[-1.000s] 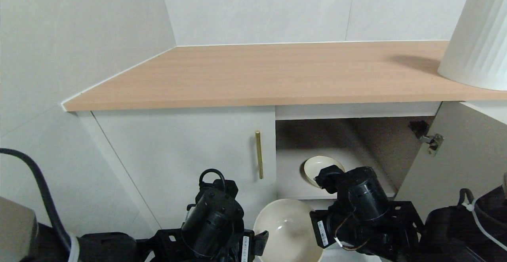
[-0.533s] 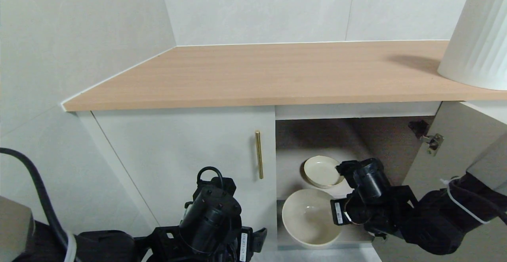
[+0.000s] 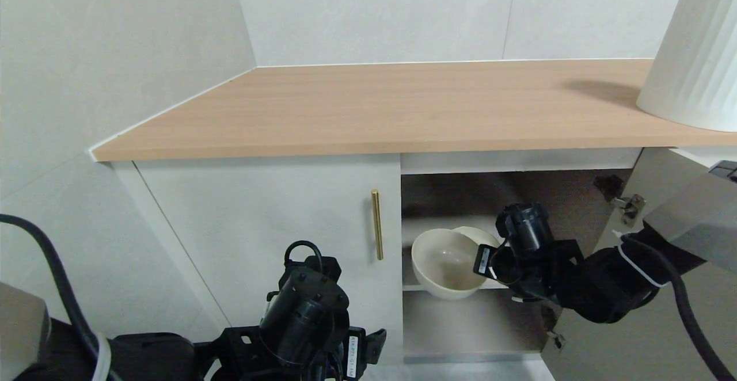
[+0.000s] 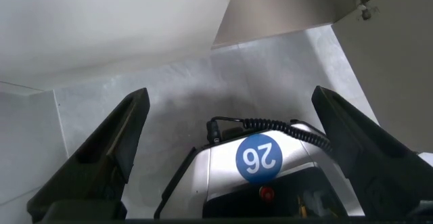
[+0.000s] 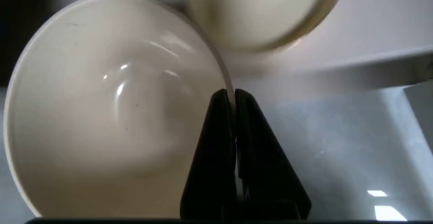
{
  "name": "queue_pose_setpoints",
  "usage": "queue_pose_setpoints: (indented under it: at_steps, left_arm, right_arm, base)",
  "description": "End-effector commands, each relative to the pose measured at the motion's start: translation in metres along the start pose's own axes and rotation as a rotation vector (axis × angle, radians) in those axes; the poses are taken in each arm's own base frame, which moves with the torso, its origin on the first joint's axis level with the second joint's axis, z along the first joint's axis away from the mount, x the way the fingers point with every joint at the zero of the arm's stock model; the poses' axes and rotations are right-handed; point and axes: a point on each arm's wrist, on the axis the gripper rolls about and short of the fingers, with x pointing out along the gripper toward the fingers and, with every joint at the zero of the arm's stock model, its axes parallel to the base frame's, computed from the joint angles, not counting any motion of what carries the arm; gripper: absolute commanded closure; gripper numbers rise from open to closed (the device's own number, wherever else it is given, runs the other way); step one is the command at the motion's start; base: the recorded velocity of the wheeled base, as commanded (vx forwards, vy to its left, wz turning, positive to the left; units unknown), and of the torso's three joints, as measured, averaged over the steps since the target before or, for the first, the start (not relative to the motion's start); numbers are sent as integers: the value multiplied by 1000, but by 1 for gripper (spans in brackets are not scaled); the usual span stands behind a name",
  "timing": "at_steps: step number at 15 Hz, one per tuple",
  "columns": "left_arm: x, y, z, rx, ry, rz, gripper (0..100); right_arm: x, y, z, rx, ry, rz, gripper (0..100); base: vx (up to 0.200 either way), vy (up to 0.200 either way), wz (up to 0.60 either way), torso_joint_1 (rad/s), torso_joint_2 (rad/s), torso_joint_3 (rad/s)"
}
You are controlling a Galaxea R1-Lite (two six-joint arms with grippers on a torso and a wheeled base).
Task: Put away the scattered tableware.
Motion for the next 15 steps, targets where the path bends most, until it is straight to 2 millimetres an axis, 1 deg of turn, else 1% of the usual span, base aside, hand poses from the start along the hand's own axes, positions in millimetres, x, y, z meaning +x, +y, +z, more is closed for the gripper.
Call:
queue_pose_setpoints:
  at_steps: [1,4,7,10,15]
  left_arm:
    - [1,0,0,0,2,1,0]
    - [1,0,-1,2,5,4,0]
    - [2,0,-1,2,6,6,0]
    - [2,0,-2,3,8,5,0]
    - [2,0,-2,3,8,5,0]
  right_arm:
    - [15,-5,6,31,-34,-42,100]
    - [34,-14,18,109,-93,-101,100]
    - [40,-18,31,160,-145,-123,100]
    - [54,-23,33,169,-184,-184,100]
    - [64,-26,33,165,-211,-233,100]
  base:
    - [0,0,0,0,0,0]
    - [0,0,0,0,0,0]
    - [0,0,0,0,0,0]
    - [0,0,0,0,0,0]
    - [0,0,0,0,0,0]
